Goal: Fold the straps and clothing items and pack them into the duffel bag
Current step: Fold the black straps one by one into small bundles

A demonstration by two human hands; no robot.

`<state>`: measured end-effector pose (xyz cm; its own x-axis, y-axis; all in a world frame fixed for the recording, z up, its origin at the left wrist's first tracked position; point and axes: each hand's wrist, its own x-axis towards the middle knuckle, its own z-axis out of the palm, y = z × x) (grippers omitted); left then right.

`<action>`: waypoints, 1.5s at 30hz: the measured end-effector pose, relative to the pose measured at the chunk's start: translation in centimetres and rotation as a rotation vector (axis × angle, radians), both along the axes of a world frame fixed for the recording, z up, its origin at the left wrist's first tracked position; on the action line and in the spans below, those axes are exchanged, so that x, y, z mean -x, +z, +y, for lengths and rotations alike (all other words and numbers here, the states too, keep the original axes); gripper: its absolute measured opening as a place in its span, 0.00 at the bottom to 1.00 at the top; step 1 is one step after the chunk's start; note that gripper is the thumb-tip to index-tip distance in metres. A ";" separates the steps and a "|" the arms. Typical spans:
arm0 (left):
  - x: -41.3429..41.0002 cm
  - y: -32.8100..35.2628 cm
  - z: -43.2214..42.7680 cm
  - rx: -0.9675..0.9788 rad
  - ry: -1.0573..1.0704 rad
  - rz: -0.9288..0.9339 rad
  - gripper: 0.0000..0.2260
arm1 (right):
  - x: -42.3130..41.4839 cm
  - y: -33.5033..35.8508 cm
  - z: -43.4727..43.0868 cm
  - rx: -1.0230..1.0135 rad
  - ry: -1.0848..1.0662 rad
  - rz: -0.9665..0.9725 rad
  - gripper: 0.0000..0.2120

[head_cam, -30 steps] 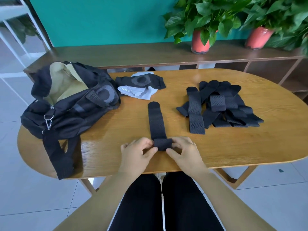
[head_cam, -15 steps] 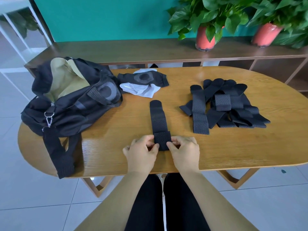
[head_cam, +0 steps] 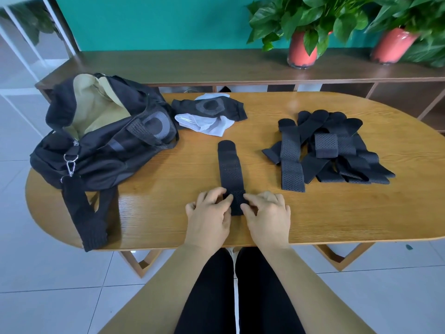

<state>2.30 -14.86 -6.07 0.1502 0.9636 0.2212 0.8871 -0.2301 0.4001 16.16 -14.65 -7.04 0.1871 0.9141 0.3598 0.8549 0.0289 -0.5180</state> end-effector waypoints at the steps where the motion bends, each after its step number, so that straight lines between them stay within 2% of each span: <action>1: 0.2 0.2 0.0 0.002 -0.033 0.054 0.16 | 0.0 -0.1 0.0 -0.019 0.015 -0.035 0.10; 3: 0.7 0.6 0.1 0.038 -0.090 0.127 0.18 | -0.1 -0.2 -0.2 -0.055 0.050 -0.118 0.09; 7: 2.0 1.4 0.8 0.107 -0.197 0.172 0.23 | -1.2 0.5 -1.1 -0.030 0.196 -0.192 0.16; 10: 2.5 1.2 0.4 0.066 -0.268 0.166 0.23 | -2.5 1.1 -2.3 0.014 0.382 -0.233 0.21; 13: 2.4 1.0 -1.0 0.012 -0.299 0.123 0.25 | -3.1 1.3 -3.0 0.025 0.471 -0.256 0.21; 16: 2.3 1.0 -2.2 -0.017 -0.282 0.064 0.24 | -3.5 1.3 -3.2 0.038 0.522 -0.215 0.20; 18: 2.4 1.1 -2.7 0.001 -0.268 0.034 0.25 | -3.7 1.4 -3.2 0.075 0.533 -0.110 0.19; 20: 2.4 1.2 -2.8 0.043 -0.237 0.006 0.25 | -3.7 1.7 -3.2 0.135 0.484 0.064 0.16; 25: 1.2 1.6 -2.3 0.043 -0.041 -0.123 0.07 | -2.6 2.2 -2.8 0.183 0.294 0.387 0.08; 28: 0.2 1.5 -2.0 0.009 0.101 -0.207 0.05 | -1.9 2.1 -2.4 0.172 0.188 0.495 0.05; 32: -0.7 1.0 -1.4 -0.006 0.226 -0.275 0.06 | -1.0 1.5 -1.7 0.116 0.078 0.416 0.05; 36: -0.7 0.7 -0.7 -0.003 0.202 -0.333 0.09 | -0.1 1.5 -1.1 0.097 -0.002 0.286 0.06; 42: -0.3 0.7 0.0 0.062 0.167 -0.313 0.11 | 0.4 1.4 -0.6 0.063 -0.033 0.188 0.04; 45: -0.3 0.8 0.1 0.039 0.138 -0.272 0.09 | 0.7 0.9 -0.6 -0.012 -0.060 0.164 0.06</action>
<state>2.58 -14.78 -5.31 -0.0426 0.9794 0.1973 0.7681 -0.0942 0.6334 15.50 -15.26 -6.18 0.2982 0.8953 0.3311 0.7591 -0.0121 -0.6509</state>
